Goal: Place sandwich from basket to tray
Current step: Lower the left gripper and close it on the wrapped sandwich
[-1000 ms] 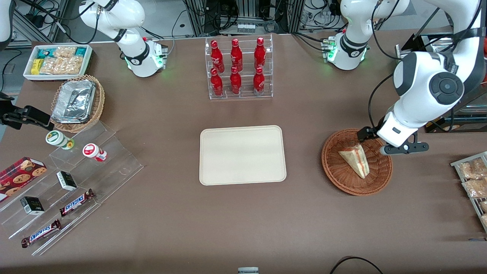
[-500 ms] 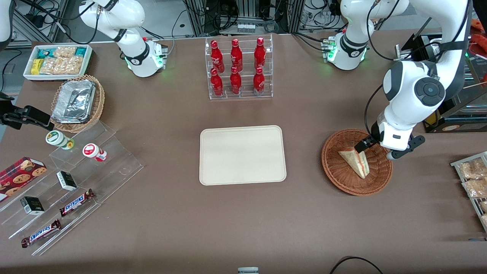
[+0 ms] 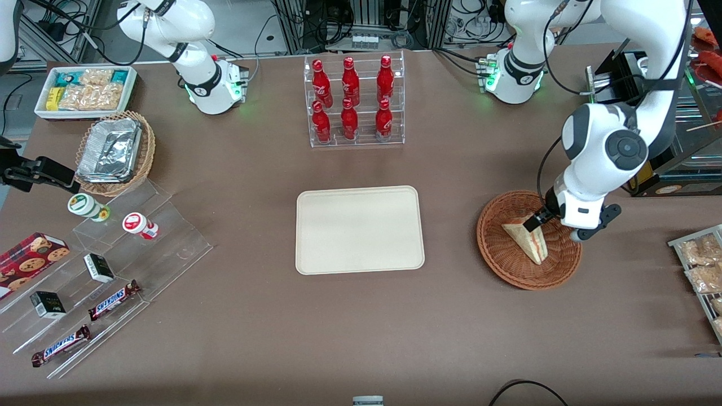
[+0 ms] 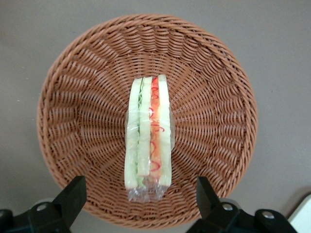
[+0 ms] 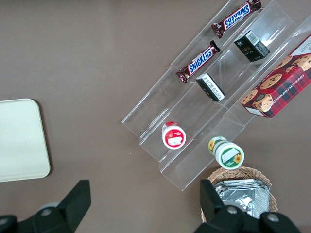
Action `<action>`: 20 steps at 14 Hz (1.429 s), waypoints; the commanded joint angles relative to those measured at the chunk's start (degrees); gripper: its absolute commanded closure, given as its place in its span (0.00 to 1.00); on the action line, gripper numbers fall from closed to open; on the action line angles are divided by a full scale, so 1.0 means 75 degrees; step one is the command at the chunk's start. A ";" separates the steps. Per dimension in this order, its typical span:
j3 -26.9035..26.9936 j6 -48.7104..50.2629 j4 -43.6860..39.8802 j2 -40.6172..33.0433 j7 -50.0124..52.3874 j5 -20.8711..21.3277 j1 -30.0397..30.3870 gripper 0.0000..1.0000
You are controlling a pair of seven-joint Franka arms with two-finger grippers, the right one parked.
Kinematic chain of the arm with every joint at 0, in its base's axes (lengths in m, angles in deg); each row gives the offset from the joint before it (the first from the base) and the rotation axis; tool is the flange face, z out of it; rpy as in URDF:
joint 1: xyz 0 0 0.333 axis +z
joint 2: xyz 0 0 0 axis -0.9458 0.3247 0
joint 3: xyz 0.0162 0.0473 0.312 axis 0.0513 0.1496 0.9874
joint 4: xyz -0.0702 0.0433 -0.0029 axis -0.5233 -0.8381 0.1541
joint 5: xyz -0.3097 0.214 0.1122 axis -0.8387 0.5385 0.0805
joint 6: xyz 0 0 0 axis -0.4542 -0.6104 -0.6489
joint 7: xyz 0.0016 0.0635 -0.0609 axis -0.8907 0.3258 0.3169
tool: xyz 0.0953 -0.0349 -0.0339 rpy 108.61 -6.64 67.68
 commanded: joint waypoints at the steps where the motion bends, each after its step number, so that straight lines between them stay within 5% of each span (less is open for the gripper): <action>1: -0.0023 -0.0474 0.0007 0.0396 0.0334 0.0120 0.0018 0.00; 7: -0.0023 -0.0781 0.0030 0.0807 0.0475 0.0120 0.0006 0.05; 10: -0.0023 -0.0688 0.0124 0.0761 0.0686 0.0131 0.0006 1.00; 15: -0.0058 0.0213 -0.0214 0.0269 0.0581 0.0202 -0.0064 1.00; 20: -0.0258 0.2205 -0.1936 0.0478 0.0394 0.0213 -0.0940 1.00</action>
